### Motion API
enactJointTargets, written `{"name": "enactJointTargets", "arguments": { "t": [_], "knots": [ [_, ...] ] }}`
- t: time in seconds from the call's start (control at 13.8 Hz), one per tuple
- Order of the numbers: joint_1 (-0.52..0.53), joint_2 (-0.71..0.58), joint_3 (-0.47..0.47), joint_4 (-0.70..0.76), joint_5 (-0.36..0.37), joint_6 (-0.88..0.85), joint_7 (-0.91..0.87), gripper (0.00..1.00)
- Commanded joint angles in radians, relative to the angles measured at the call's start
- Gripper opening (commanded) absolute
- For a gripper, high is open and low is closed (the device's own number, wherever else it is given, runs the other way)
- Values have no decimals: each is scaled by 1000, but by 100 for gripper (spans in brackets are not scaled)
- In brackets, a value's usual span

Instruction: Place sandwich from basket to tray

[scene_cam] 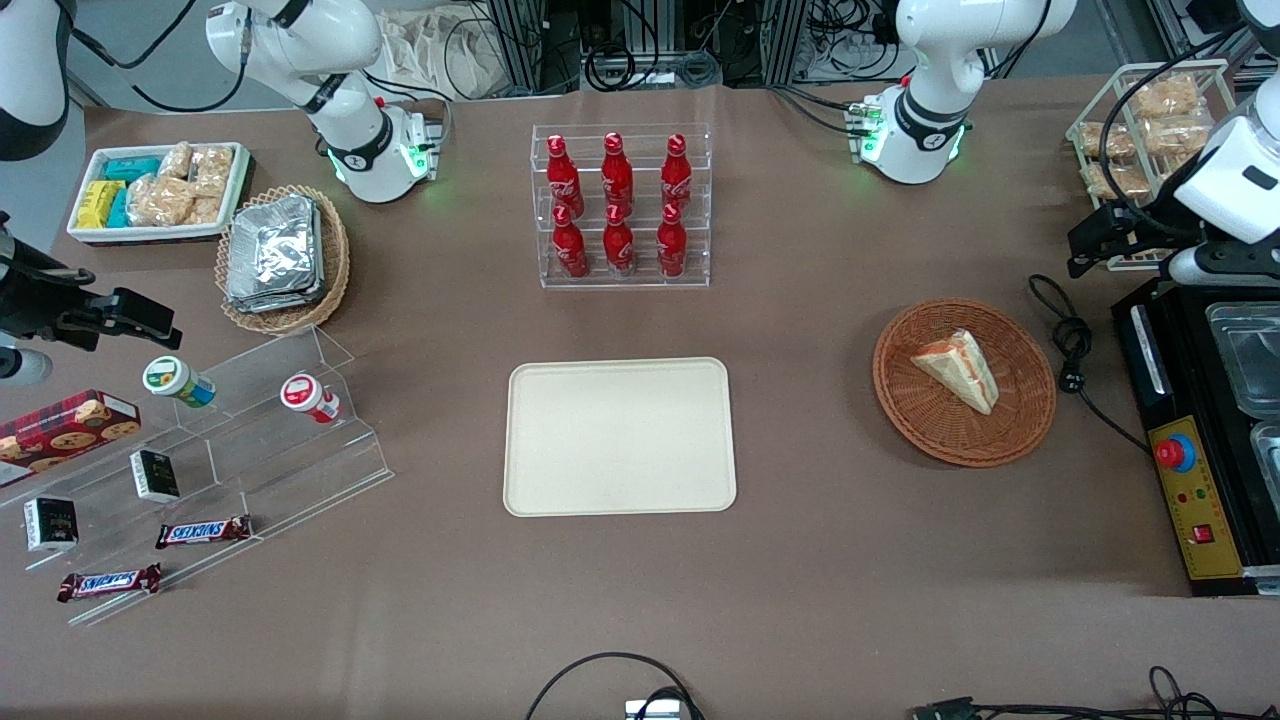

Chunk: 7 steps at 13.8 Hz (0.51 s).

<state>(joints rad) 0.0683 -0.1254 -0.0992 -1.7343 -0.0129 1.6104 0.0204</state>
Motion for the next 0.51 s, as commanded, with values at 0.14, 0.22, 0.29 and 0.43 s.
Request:
{"name": "enactJointTargets", "arguments": {
  "t": [0.14,0.22,0.29,0.43],
  "knots": [
    [4,-7,-1,16,-7,-23,0,100],
    [4,1,-2,15,5,-23,0,100],
    [1,7,-5,13,10,-23,-7,100],
    [2,9,-5,-2,18,-20,-54,100]
  ]
}}
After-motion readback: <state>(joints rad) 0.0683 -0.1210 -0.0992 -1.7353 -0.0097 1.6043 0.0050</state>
